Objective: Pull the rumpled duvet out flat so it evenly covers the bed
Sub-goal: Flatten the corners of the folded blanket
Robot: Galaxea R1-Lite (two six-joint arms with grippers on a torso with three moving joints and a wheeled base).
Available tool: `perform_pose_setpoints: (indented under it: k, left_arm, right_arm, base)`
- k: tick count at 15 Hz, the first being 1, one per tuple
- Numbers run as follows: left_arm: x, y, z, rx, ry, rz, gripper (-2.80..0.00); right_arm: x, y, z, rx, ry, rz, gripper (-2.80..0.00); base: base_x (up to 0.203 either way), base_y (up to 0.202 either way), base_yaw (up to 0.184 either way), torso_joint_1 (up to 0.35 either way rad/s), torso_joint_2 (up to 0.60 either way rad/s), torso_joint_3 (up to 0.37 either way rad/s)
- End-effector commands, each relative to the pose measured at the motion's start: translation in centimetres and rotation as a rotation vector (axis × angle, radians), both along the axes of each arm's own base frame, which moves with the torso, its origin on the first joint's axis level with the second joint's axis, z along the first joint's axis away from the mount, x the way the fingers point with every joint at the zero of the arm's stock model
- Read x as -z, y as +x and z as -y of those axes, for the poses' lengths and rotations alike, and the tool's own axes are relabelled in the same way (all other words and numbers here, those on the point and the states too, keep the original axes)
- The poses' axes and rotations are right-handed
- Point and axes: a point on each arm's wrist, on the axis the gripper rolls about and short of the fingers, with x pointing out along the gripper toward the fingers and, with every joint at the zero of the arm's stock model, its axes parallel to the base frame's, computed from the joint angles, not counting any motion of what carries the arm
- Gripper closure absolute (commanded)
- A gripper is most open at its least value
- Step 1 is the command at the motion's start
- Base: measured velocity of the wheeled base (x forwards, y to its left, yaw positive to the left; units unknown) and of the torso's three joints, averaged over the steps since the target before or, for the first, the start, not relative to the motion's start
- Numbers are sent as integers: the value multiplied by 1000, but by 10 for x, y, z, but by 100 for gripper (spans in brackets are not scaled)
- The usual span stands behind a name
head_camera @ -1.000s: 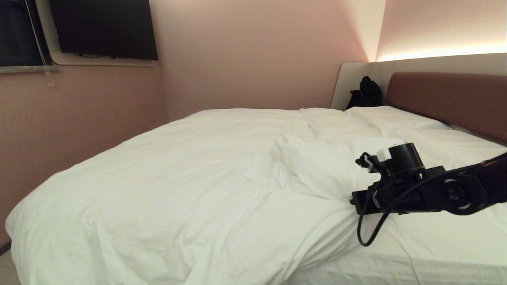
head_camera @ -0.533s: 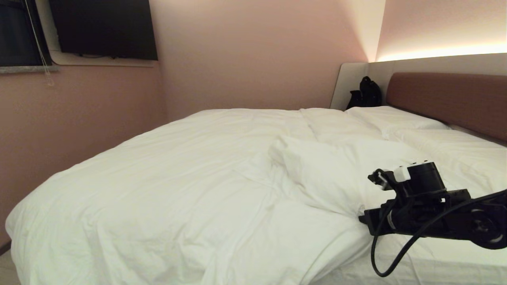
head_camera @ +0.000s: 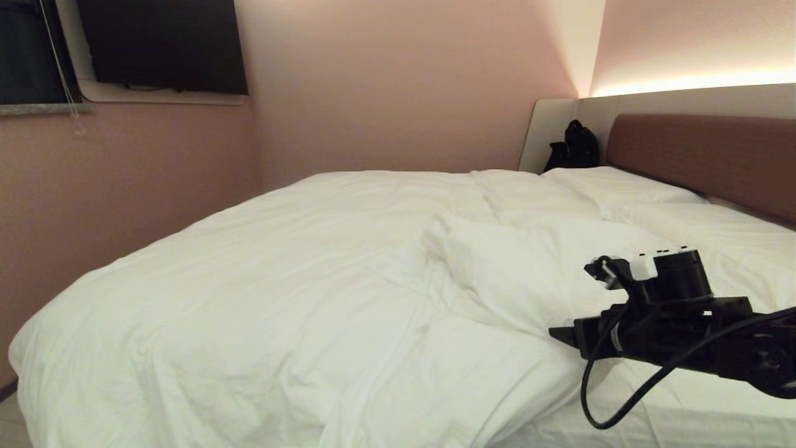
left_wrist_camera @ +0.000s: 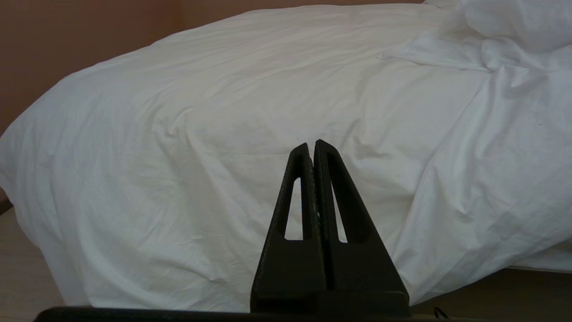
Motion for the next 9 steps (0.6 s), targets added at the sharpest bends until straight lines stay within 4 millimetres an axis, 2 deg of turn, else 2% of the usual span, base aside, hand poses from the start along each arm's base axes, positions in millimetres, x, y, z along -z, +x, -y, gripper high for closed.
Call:
perform_pose_setpoints:
  k: [1, 3, 6, 7, 9]
  left_arm:
    - [0, 0, 0, 0, 0, 0, 0]
    - [0, 0, 0, 0, 0, 0, 0]
    - [0, 0, 0, 0, 0, 0, 0]
    - [0, 0, 0, 0, 0, 0, 0]
    - [0, 0, 0, 0, 0, 0, 0]
  right_arm:
    - [-29, -4, 1, -1, 24, 113, -280]
    - [-49, -5, 1, -2, 37, 183, -280]
    - [-87, 5, -1, 2, 56, 300, -280]
    - [-96, 9, -2, 1, 60, 313, 0]
    - [-106, 24, -6, -1, 66, 333, 0]
  base:
    - [0, 0, 0, 0, 0, 0]
    - [0, 0, 0, 0, 0, 0]
    - [0, 0, 0, 0, 0, 0]
    - [0, 0, 0, 0, 0, 0]
    - [0, 0, 0, 0, 0, 0]
